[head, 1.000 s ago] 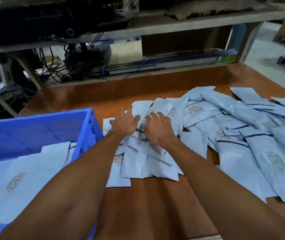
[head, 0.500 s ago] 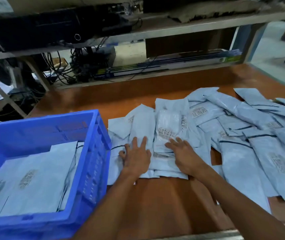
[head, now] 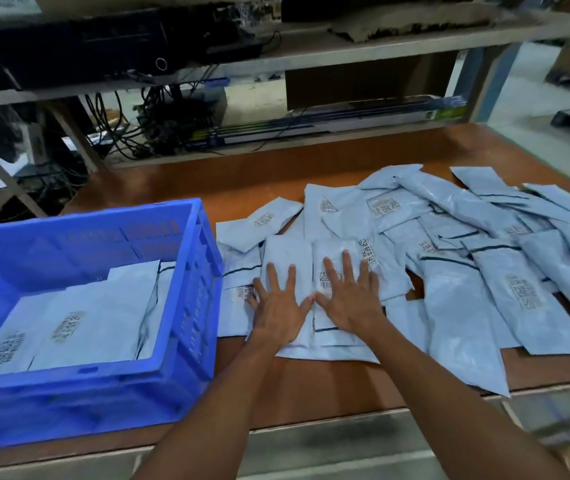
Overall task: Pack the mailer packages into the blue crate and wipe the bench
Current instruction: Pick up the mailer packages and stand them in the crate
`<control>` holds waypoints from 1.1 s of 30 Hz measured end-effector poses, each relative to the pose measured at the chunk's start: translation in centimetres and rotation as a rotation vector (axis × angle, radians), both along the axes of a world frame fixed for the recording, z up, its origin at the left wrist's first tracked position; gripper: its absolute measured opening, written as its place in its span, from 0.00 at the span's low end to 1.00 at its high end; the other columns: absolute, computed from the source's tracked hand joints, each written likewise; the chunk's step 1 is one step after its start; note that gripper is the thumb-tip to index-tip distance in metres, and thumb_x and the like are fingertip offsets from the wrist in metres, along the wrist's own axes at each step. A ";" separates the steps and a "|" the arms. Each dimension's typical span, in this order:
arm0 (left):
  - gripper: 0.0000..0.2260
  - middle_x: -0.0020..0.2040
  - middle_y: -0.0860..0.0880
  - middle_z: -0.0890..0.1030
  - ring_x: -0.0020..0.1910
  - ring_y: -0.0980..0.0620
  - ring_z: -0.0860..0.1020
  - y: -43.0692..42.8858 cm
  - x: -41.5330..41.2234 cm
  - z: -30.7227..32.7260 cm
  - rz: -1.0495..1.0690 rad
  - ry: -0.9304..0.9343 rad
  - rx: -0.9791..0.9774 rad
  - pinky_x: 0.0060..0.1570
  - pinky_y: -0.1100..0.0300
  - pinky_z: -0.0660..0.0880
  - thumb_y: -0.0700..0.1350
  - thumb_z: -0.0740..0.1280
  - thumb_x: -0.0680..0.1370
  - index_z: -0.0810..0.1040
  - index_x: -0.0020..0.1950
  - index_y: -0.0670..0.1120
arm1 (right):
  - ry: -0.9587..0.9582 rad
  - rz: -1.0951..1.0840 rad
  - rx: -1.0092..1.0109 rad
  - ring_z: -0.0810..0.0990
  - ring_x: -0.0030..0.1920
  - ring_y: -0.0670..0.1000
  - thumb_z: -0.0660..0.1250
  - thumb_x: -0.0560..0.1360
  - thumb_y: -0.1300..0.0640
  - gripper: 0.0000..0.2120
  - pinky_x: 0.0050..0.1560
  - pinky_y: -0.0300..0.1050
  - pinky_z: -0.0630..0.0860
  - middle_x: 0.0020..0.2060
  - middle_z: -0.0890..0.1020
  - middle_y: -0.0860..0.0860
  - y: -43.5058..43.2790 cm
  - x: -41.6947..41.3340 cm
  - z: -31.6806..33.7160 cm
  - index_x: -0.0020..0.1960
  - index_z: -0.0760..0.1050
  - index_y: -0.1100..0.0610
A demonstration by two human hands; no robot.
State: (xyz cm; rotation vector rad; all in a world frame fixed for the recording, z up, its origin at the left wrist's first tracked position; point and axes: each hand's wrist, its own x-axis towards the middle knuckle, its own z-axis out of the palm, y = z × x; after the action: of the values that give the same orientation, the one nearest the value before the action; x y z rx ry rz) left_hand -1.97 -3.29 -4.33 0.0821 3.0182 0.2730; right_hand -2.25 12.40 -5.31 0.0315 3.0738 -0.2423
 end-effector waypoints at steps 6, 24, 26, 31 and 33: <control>0.29 0.80 0.38 0.41 0.75 0.34 0.53 0.3 0.8 -0.2 0.010 0.062 -0.086 0.71 0.37 0.58 0.52 0.53 0.84 0.45 0.81 0.48 | 0.050 0.061 0.021 0.37 0.77 0.66 0.54 0.82 0.52 0.35 0.76 0.60 0.41 0.78 0.37 0.57 -0.2 0.3 -0.6 0.79 0.34 0.52; 0.25 0.79 0.39 0.47 0.70 0.33 0.58 -25.8 3.5 23.2 0.119 0.515 -0.016 0.64 0.33 0.61 0.51 0.50 0.84 0.48 0.80 0.52 | 0.611 0.440 -0.279 0.51 0.78 0.60 0.47 0.84 0.61 0.23 0.78 0.51 0.41 0.77 0.58 0.64 -23.7 -0.3 22.3 0.79 0.52 0.63; 0.25 0.79 0.39 0.48 0.71 0.31 0.57 -32.6 3.8 21.4 0.210 0.434 -0.043 0.64 0.33 0.61 0.52 0.50 0.84 0.49 0.81 0.52 | 0.538 0.505 -0.324 0.55 0.77 0.61 0.47 0.84 0.59 0.23 0.77 0.52 0.45 0.75 0.60 0.65 -30.0 -0.1 21.5 0.78 0.55 0.63; 0.30 0.79 0.39 0.50 0.73 0.30 0.54 -45.8 2.5 14.7 0.244 0.143 -0.146 0.65 0.30 0.61 0.57 0.39 0.77 0.56 0.77 0.51 | 0.230 0.623 -0.172 0.57 0.76 0.61 0.53 0.81 0.63 0.26 0.76 0.59 0.50 0.74 0.61 0.63 -43.0 -1.2 15.6 0.78 0.53 0.64; 0.30 0.80 0.40 0.49 0.75 0.31 0.50 -48.0 1.9 13.2 0.228 -0.006 -0.194 0.67 0.30 0.58 0.57 0.41 0.77 0.57 0.77 0.50 | 0.129 0.593 -0.124 0.57 0.76 0.64 0.53 0.77 0.61 0.29 0.74 0.63 0.56 0.74 0.61 0.59 -46.3 -1.8 13.6 0.78 0.51 0.59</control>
State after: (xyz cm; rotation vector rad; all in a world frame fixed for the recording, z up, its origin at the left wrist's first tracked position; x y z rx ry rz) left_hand -0.11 -51.26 8.88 -0.2793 3.0298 -0.0021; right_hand -4.01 -33.91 8.25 -0.9110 3.0045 -0.4049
